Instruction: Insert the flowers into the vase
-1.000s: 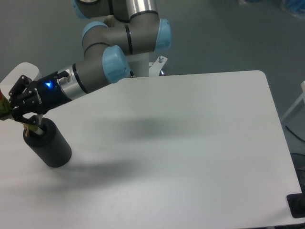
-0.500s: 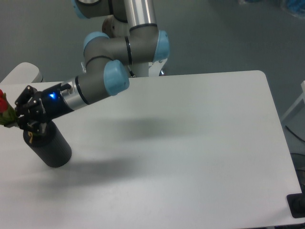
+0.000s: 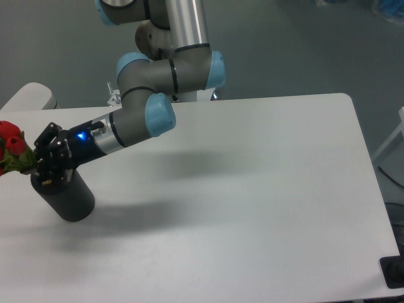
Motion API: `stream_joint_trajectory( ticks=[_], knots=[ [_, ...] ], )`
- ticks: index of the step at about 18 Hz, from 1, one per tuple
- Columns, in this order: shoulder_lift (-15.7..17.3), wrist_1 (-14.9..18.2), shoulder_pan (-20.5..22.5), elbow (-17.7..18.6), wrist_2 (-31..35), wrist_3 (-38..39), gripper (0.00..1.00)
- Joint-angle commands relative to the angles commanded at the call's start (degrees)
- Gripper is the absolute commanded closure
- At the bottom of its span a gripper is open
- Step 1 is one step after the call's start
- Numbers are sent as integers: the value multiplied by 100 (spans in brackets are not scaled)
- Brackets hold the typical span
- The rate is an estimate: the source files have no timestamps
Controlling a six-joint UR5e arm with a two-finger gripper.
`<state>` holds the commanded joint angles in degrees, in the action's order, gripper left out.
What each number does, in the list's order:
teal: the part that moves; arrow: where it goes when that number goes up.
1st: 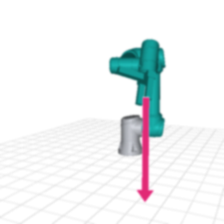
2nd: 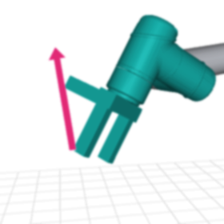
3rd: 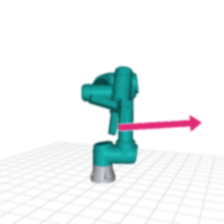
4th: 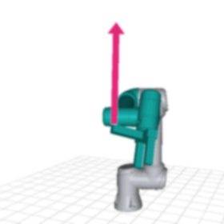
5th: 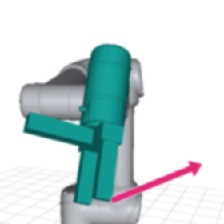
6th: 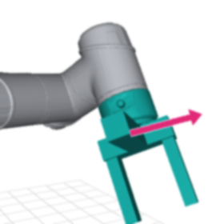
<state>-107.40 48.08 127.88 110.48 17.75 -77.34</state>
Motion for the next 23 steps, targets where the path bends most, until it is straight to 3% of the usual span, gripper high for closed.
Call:
stream_joint_trajectory(
  ticks=[5,6,15,23],
  knots=[
    [9,0,158,114,-9,9,6],
    [26,0,193,132,-9,9,0],
    [290,9,676,281,-18,9,0],
    [369,9,1344,36,-9,35,0]
  ],
)
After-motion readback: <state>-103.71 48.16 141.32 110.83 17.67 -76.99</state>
